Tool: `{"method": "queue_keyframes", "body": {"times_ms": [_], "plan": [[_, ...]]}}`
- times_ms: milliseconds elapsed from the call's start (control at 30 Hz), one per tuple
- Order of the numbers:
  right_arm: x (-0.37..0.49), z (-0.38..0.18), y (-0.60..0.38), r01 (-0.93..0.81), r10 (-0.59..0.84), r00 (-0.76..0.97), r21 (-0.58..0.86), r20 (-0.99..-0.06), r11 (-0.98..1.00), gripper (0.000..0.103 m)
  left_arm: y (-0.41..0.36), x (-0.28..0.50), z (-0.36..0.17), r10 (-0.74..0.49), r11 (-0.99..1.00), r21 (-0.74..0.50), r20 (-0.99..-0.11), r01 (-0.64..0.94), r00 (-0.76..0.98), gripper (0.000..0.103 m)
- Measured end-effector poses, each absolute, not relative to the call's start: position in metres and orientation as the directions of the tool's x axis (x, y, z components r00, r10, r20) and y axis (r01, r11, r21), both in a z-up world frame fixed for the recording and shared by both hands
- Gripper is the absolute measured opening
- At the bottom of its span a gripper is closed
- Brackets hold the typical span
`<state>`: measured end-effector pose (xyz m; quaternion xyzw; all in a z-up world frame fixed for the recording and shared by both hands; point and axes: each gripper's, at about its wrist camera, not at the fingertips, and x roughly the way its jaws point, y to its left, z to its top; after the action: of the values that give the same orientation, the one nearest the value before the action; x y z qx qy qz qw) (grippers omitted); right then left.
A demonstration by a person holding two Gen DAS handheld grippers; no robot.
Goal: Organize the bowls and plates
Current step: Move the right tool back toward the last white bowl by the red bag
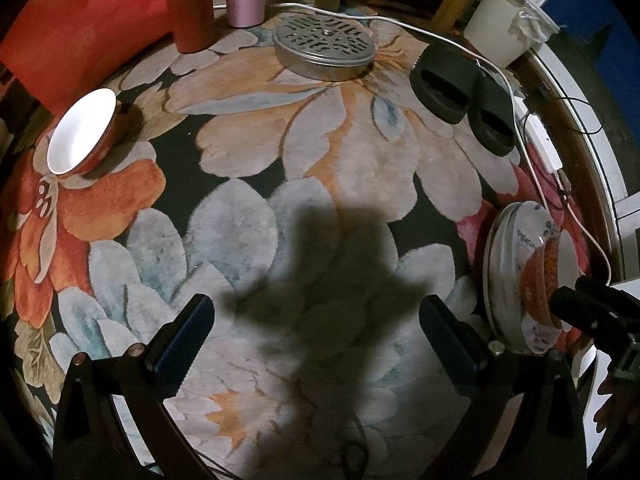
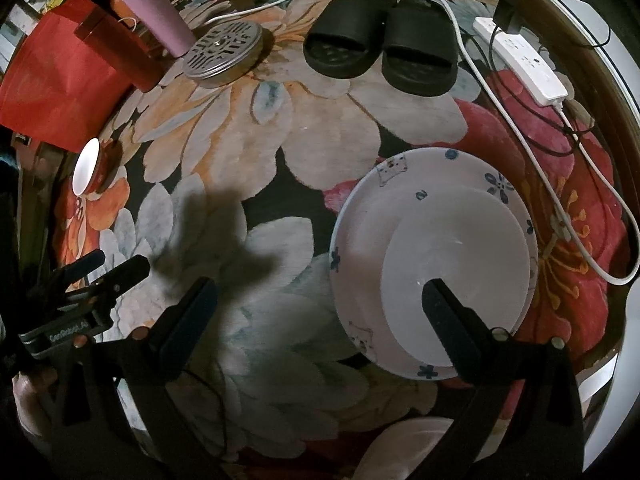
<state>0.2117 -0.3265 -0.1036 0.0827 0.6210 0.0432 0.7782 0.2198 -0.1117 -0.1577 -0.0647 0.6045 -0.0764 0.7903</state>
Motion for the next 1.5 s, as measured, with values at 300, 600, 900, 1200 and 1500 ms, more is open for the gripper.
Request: {"method": "queue_keyframes", "body": {"times_ms": [300, 600, 900, 1200, 1500], "plan": [[0.213, -0.105, -0.321, 0.024, 0.171, 0.221, 0.181, -0.960, 0.983, 0.103, -0.104, 0.220, -0.159, -0.196, 0.980, -0.195, -0.946, 0.032, 0.259, 0.102], [0.214, -0.105, -0.313, 0.003, 0.171, 0.222, 0.176, -0.960, 0.984, 0.103, -0.095, 0.219, -0.161, -0.188, 0.981, -0.192, -0.947, 0.012, 0.261, 0.102], [0.215, -0.105, -0.306, -0.011, 0.173, 0.218, 0.175, -0.960, 0.985, 0.103, -0.086, 0.218, -0.162, -0.184, 0.981, -0.192, -0.947, -0.003, 0.264, 0.102], [0.216, -0.106, -0.299, -0.027, 0.174, 0.218, 0.173, -0.960, 0.985, 0.103, -0.076, 0.218, -0.164, -0.178, 0.982, -0.188, -0.948, -0.015, 0.264, 0.102], [0.222, -0.107, -0.282, -0.068, 0.178, 0.215, 0.167, -0.960, 0.984, 0.103, -0.054, 0.219, -0.165, -0.162, 0.982, -0.183, -0.949, -0.054, 0.272, 0.102]]}}
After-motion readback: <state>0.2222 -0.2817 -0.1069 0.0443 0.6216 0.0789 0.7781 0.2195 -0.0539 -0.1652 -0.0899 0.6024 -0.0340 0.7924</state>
